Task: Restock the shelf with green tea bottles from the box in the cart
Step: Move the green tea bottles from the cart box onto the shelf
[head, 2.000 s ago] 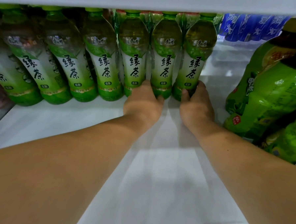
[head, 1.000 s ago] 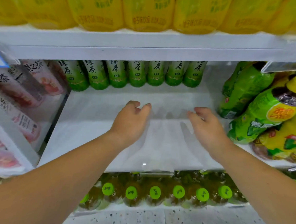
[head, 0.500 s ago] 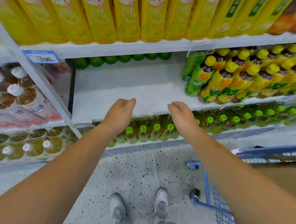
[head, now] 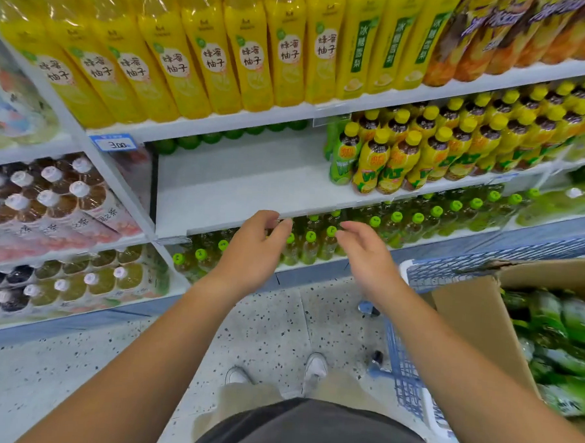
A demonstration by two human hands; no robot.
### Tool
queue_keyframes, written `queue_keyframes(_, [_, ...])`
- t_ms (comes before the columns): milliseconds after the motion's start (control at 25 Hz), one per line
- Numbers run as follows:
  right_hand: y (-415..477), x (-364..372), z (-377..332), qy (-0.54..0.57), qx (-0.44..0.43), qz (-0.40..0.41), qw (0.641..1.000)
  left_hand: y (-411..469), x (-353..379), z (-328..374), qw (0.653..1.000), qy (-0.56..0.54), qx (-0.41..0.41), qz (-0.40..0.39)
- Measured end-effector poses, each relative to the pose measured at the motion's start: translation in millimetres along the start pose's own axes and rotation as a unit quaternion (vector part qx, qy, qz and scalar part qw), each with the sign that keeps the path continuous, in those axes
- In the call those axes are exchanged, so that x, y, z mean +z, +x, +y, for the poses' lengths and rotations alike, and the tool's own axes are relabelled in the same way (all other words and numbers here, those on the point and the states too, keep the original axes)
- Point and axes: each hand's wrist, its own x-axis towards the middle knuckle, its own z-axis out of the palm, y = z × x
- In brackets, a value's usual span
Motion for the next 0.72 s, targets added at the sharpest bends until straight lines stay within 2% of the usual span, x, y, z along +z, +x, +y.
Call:
queue_keyframes(240, [-54,-61,24,-0.01,0.06,0.06,0.996,-13,35,27,0.997,-0.017,0.041,-0.057])
queue_keyframes(440, [-95,-117,38,-0.016,0.097,0.201,0.975,4,92,46,0.984,-0.007,0.085,-0.157])
queue_keyframes(720, [-146,-199,65,0.016,0.119,0.314,0.942,-10,188,99,0.951,-0.007,0.149,-0.272])
